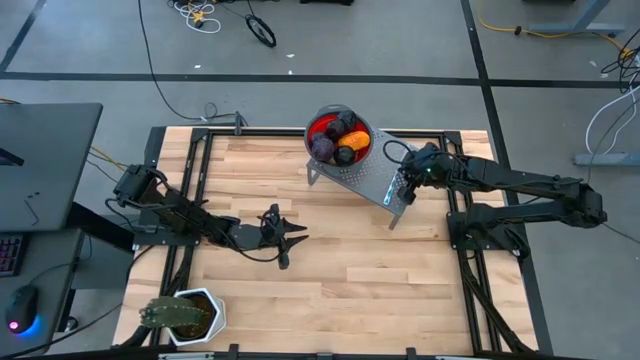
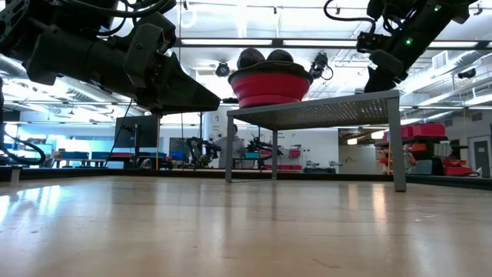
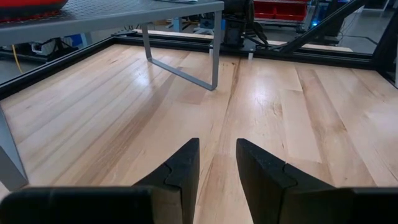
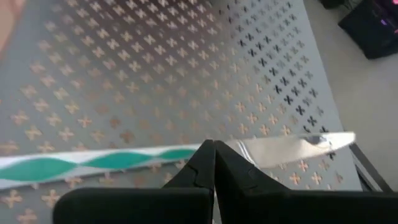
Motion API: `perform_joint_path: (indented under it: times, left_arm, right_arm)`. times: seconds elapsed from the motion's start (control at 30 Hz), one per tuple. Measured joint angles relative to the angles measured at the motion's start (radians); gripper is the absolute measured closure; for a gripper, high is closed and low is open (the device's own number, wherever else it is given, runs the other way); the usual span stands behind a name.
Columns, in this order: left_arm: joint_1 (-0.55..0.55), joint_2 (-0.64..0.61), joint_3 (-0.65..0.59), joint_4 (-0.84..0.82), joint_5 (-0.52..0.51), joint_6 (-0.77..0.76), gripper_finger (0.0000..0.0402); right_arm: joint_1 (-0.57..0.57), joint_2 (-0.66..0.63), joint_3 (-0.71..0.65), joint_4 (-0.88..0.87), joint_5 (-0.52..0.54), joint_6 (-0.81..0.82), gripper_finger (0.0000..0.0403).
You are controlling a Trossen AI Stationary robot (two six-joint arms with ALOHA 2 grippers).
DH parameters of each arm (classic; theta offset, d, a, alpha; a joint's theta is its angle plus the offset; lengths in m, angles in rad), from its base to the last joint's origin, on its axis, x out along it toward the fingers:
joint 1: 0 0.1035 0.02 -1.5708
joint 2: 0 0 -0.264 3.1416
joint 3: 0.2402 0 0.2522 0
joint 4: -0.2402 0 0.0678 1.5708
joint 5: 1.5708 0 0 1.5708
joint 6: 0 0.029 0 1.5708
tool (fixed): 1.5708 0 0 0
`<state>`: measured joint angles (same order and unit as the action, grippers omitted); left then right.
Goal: Pick & Place Fruit
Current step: Put the knife on the shelf
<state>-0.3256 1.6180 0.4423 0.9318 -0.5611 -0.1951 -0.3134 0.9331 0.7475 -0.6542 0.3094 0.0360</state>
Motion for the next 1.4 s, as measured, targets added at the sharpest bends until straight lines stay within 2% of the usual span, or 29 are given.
perform_joint_path:
  times: [0.1,0.33,0.87,1.4]
  left_arm:
    - [0.000,0.000,0.000,0.000,0.000,0.000,0.0288]
    - [0.000,0.000,0.000,-0.008,0.000,0.000,0.0288]
    - [0.000,0.000,0.000,-0.008,-0.004,0.000,0.0288]
    - [0.000,0.000,0.000,-0.008,-0.004,0.000,0.0288]
  right_arm:
    - [0.000,0.000,0.000,0.015,-0.022,0.000,0.0398]
    - [0.000,0.002,0.000,-0.019,0.008,0.008,0.0398]
    - [0.000,0.025,-0.001,0.017,0.000,0.027,0.0398]
    - [0.002,0.024,-0.001,0.033,-0.059,0.069,0.0398]
